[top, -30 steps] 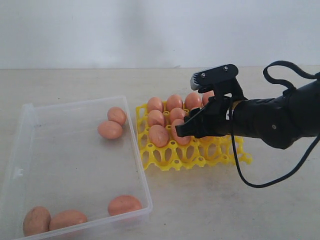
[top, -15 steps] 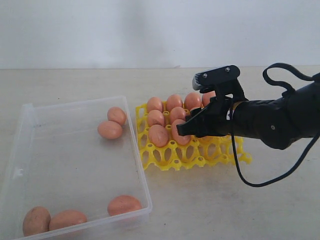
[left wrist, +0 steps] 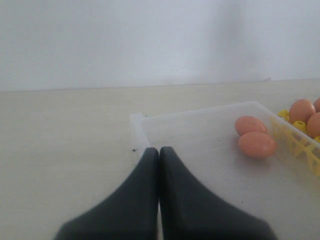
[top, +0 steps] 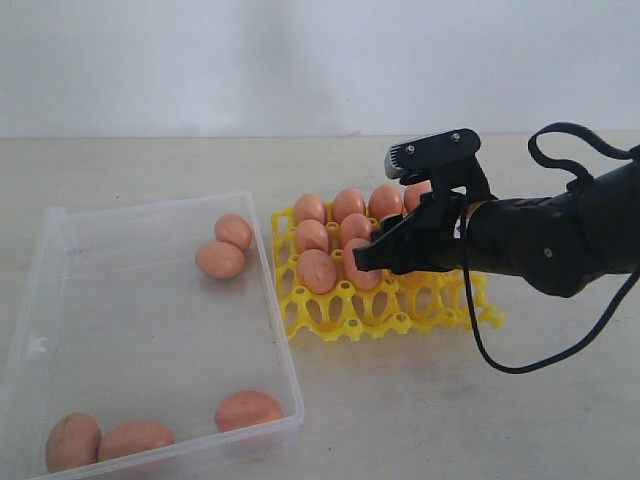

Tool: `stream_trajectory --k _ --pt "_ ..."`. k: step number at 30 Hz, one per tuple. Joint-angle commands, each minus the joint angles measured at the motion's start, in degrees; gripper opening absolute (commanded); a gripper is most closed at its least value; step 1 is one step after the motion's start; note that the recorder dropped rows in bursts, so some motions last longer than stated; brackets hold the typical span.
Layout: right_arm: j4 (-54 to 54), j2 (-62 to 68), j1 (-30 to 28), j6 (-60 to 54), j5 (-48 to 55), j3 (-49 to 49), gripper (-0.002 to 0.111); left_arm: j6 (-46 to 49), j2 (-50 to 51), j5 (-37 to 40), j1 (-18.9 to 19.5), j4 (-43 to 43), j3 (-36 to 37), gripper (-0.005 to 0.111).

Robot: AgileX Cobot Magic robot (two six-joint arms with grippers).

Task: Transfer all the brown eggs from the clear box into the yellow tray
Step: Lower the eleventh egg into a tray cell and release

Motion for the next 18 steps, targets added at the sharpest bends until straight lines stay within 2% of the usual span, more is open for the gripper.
stream_trajectory --k 1,7,9,11,14,18 --pt "0.04 -0.75 -0.09 -0.62 0.36 0.32 0.001 0.03 -0.17 -0.07 -0.23 -0.31 -0.15 -0.004" --pt "0.04 -0.75 -0.09 -0.83 0.36 0.32 0.002 0.03 -0.17 -0.07 -0.23 -0.31 -0.15 -0.004" --pt "0.19 -0.75 -0.09 -0.83 0.26 0.32 0.012 0.03 -0.17 -0.07 -0.23 -0.31 -0.15 -0.004" --pt "0.19 -0.75 -0.09 -0.83 0.26 0.32 0.029 0.03 -0.17 -0.07 -0.23 -0.31 -0.15 -0.004" --pt "0.19 -0.75 -0.09 -0.83 0.36 0.32 0.043 0.03 -0.17 -0.07 -0.23 -0.31 -0.15 -0.004" --pt "0.19 -0.75 -0.09 -0.83 0.36 0.32 0.043 0.03 -0.17 -0.07 -0.23 -0.31 -0.15 -0.004"
